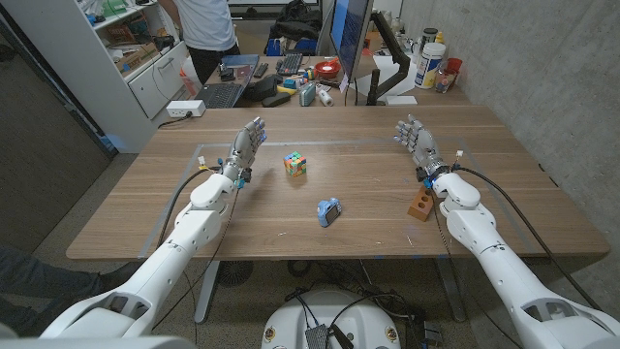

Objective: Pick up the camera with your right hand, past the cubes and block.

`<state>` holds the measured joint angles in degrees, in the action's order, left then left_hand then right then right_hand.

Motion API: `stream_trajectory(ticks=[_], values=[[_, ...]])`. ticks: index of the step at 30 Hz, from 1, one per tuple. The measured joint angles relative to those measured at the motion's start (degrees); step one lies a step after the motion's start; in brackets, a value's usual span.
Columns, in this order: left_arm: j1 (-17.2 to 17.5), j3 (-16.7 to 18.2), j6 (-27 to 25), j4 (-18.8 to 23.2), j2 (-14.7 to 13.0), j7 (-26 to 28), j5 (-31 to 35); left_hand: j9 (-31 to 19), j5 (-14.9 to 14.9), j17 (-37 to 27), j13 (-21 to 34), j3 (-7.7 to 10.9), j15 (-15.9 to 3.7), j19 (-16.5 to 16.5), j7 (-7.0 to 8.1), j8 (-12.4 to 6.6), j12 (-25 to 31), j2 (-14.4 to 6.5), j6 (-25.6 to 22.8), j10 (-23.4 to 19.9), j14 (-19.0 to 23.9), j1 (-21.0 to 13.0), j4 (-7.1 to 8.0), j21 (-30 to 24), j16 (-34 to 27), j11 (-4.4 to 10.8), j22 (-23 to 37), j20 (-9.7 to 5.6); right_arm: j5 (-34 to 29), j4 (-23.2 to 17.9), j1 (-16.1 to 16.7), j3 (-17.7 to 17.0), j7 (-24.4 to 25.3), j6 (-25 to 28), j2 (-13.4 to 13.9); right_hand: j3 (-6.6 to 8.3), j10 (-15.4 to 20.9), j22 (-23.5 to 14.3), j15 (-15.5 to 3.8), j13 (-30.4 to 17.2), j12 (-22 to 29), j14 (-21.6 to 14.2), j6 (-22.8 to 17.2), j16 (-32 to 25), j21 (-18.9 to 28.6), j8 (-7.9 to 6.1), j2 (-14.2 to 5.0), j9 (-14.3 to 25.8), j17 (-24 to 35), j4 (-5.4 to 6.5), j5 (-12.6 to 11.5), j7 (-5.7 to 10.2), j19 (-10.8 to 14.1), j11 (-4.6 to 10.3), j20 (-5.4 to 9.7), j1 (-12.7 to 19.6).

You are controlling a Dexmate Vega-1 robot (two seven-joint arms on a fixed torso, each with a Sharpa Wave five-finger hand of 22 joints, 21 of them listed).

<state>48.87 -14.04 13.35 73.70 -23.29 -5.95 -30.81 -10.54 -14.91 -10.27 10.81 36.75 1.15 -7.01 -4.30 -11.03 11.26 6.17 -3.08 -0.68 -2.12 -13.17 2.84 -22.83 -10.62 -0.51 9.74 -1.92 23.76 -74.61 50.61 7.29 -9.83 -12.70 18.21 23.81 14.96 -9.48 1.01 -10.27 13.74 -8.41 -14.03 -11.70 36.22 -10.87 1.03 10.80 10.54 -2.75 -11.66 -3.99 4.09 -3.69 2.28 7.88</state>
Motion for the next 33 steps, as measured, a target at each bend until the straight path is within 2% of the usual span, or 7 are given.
stream_trajectory(ticks=[7,8,15,20,31,33], values=[[0.51,0.61,0.0,0.76,0.24,0.0,0.0,0.0,0.0,0.0,0.0,0.0,0.0,0.0,0.0,0.0,0.0,0.0,0.0,0.0,0.0,0.0,0.0,0.38,0.0,0.0,0.0,0.0,-1.37,0.0,0.0,0.0,-1.19,-1.08,0.0,0.18,0.25,0.0,0.0,0.0,0.0,0.0,0.0,0.0,-0.23,0.0,0.0,0.0,0.0,-0.18,0.0,0.0,0.48,0.26,-0.34,0.0],[0.57,0.69,-0.51,0.87,0.26,-0.22,0.63,0.0,0.0,0.0,0.0,0.0,0.0,0.0,0.0,0.0,0.0,0.0,0.0,0.0,0.0,0.0,0.0,0.38,0.0,0.0,0.0,0.0,-1.49,-0.4,0.39,-1.1,-1.33,-1.21,-1.03,0.18,0.31,0.0,0.0,0.0,0.0,0.0,-0.21,0.0,-0.23,0.0,0.0,0.0,0.0,-0.18,0.0,0.22,0.48,0.31,-0.34,0.0],[1.17,1.12,-0.83,1.94,0.32,-0.18,1.03,0.01,0.0,0.01,-0.01,0.0,0.0,0.0,0.0,0.0,0.0,-0.3,0.0,0.0,0.0,-0.3,0.0,0.6,0.0,0.0,0.0,0.0,-2.3,-0.45,0.63,-1.68,-2.29,-2.39,-1.47,0.18,0.5,0.0,-0.61,0.01,0.0,-0.6,-0.52,0.0,-0.23,0.0,0.04,0.0,-0.01,-0.18,0.0,0.52,1.0,0.51,-0.22,0.04],[1.75,1.4,-1.06,2.88,0.27,0.05,1.23,0.01,0.0,0.01,-0.01,0.0,0.0,0.0,0.0,0.0,0.22,-0.3,0.0,0.0,0.0,-0.3,0.0,0.59,-0.22,0.0,-0.01,0.0,-2.85,-0.34,0.75,-1.92,-2.82,-3.42,-1.65,-0.07,0.71,0.01,-0.65,-0.28,0.0,-0.64,-0.61,0.0,-0.23,-0.44,0.24,-0.01,-0.01,-0.43,0.0,0.62,1.1,0.72,-0.12,0.24],[2.7,1.75,-1.48,3.63,0.28,0.69,1.55,0.01,0.0,0.01,-0.01,0.0,0.0,0.01,0.01,0.0,0.22,-0.3,0.0,0.0,0.0,-0.3,0.0,1.03,-0.22,0.0,-0.01,0.0,-3.88,0.99,0.74,-2.17,-3.9,-5.95,-2.13,-0.31,1.02,0.01,-1.21,-0.27,0.0,-1.66,-1.04,0.0,-0.85,-0.44,0.24,-0.01,-0.01,-0.65,-0.23,1.04,2.24,1.03,-0.05,0.24],[2.82,1.77,-1.51,3.7,0.31,0.72,1.57,0.01,0.0,0.01,-0.01,0.0,0.0,0.01,0.01,0.0,0.22,-0.3,0.0,0.0,0.0,-0.3,0.0,1.05,-0.22,0.0,-0.01,0.0,-3.99,1.45,0.58,-2.17,-4.19,-6.57,-2.21,-0.31,1.24,0.01,-1.12,-0.27,0.0,-1.75,-1.11,0.0,-0.85,-0.44,0.53,-0.01,-0.01,-0.66,-0.23,1.54,2.42,1.25,-0.23,0.53]])
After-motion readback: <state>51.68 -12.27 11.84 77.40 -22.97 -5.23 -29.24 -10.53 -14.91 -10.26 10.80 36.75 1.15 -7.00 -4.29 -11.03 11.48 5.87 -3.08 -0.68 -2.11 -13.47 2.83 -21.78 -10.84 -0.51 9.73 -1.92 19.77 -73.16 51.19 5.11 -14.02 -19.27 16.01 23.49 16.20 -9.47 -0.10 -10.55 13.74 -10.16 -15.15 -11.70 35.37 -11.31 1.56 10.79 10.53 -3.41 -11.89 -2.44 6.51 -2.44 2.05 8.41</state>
